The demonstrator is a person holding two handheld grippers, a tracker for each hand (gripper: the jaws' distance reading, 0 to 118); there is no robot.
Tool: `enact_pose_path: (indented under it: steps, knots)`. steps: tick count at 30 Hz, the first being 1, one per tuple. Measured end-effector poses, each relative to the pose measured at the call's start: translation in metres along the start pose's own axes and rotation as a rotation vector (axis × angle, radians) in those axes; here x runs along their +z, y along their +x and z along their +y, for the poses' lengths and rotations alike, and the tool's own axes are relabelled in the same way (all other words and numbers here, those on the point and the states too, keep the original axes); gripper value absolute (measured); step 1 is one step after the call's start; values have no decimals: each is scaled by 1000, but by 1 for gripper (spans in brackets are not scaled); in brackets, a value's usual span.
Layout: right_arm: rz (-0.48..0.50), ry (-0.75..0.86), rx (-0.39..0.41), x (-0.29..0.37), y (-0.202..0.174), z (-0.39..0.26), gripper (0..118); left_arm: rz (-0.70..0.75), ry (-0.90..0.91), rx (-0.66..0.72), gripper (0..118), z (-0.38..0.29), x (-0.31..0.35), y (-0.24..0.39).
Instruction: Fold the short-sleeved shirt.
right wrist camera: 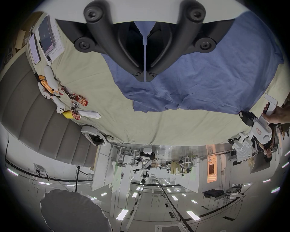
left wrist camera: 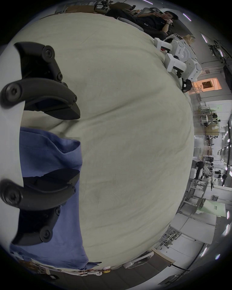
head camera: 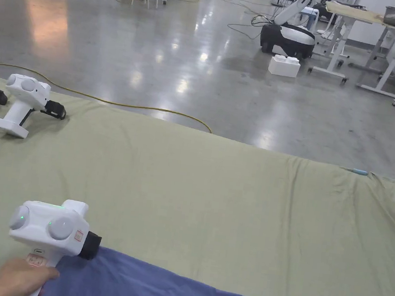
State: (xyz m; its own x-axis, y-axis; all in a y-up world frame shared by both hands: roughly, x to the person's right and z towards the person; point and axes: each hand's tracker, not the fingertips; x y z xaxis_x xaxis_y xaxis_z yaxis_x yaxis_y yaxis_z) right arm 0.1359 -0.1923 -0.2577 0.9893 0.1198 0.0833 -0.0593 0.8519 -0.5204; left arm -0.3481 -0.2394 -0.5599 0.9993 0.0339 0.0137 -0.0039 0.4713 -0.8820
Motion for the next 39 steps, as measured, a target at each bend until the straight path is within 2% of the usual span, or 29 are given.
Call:
enact_pose_path:
  steps: [2,4,5,8,10,16,21,25,27,28,29,30,31,33,35,37,39]
  knots:
    - [-6,-11,-8,-2,3,-1,4,18,-14,-9,72,3,0,3]
    - [-9,-26,-20,-4,9,0,4,44,-18,-14,61,1,6,12]
    - [-10,-32,-26,-6,12,0,4,49,-18,-9,46,0,7,15]
    - [-15,-50,-48,-12,22,3,4,58,1,-25,31,-3,16,22]
    - [-18,-55,-62,-16,29,5,4,19,7,-12,10,-5,19,20]
    - [-43,-59,-66,-30,51,20,4,-15,48,-131,6,-14,40,30]
    - [-38,-125,-65,-61,74,39,4,57,150,-155,6,-16,45,36]
    - [-27,-161,-63,-91,85,54,5,25,103,-114,6,-16,42,40]
    - [2,-198,-68,-110,89,63,6,25,151,-157,5,-20,48,46]
    - [-2,-206,-65,-117,89,66,9,31,154,-174,5,-21,51,48]
    - [15,-227,-66,-125,91,69,18,24,157,-178,5,-22,54,49]
    - [28,-256,-55,-133,90,72,37,2,171,-172,5,-22,58,49]
    - [24,-267,-43,-139,89,74,51,1,176,-163,5,-21,62,48]
    - [83,-331,-37,-152,87,76,64,-23,200,-131,5,-21,71,45]
    - [108,-393,-38,-164,84,75,71,-24,212,-114,5,-23,79,42]
    - [128,-439,-55,-177,83,71,72,-28,220,-103,5,-25,85,38]
    - [106,-484,-66,-191,82,65,72,-6,232,-101,5,-29,92,36]
